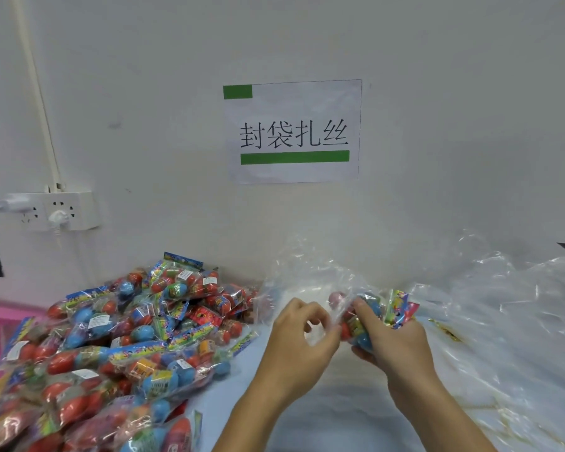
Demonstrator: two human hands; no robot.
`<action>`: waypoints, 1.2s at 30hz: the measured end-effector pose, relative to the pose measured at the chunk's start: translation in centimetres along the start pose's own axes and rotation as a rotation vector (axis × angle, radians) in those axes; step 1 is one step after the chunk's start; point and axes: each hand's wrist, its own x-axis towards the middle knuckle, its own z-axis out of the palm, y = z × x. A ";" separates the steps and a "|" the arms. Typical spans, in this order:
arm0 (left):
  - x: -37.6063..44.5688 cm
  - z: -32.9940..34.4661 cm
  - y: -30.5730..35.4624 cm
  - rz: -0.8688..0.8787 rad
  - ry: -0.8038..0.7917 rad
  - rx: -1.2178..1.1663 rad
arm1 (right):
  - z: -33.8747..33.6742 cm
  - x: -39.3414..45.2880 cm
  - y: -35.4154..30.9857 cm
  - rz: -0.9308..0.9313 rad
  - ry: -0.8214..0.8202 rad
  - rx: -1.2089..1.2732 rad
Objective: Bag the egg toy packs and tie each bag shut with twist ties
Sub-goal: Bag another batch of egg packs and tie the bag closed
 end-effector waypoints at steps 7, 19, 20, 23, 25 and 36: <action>0.2 0.5 0.4 0.056 0.192 -0.117 | -0.1 -0.3 0.2 -0.101 -0.329 -0.119; -0.8 1.5 2.5 0.189 0.238 -0.165 | 0.0 0.7 0.8 0.013 -0.030 0.226; -0.7 1.5 2.6 0.149 0.294 -0.211 | 0.1 0.6 0.5 0.032 -0.039 0.292; -0.7 1.6 2.4 0.054 0.476 -0.297 | 0.2 0.3 0.0 0.071 -0.064 0.391; -0.6 1.6 2.2 0.010 0.533 -0.256 | 0.2 0.2 0.0 0.073 -0.080 0.394; -0.5 1.6 1.9 0.047 0.306 -0.277 | 0.4 0.0 0.6 -0.124 -0.202 0.092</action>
